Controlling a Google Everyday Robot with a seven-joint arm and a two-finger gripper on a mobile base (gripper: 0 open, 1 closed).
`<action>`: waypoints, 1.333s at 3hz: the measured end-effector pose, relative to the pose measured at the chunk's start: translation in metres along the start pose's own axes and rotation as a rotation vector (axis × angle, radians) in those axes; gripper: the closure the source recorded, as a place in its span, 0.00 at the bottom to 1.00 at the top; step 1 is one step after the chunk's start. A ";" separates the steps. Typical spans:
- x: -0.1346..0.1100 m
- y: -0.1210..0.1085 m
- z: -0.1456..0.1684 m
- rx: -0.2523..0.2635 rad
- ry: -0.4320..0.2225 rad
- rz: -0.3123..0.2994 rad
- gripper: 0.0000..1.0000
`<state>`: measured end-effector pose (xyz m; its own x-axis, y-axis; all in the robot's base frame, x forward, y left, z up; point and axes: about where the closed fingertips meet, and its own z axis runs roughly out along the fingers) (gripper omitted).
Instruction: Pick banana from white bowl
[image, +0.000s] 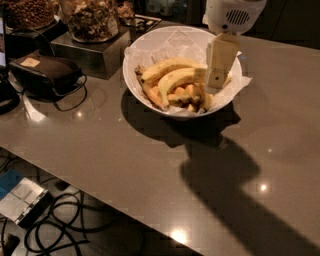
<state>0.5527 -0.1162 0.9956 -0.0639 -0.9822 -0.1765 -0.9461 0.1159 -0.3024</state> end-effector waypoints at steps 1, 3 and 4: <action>-0.003 -0.016 0.012 -0.015 -0.003 -0.015 0.00; -0.006 -0.035 0.034 -0.049 -0.002 -0.028 0.35; -0.002 -0.038 0.046 -0.066 0.007 -0.022 0.37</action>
Offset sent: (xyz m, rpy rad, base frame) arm 0.0423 0.0026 -0.0218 -0.0146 0.0892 0.0499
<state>0.6033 -0.1117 0.9647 -0.0452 -0.9855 -0.1634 -0.9662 0.0847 -0.2435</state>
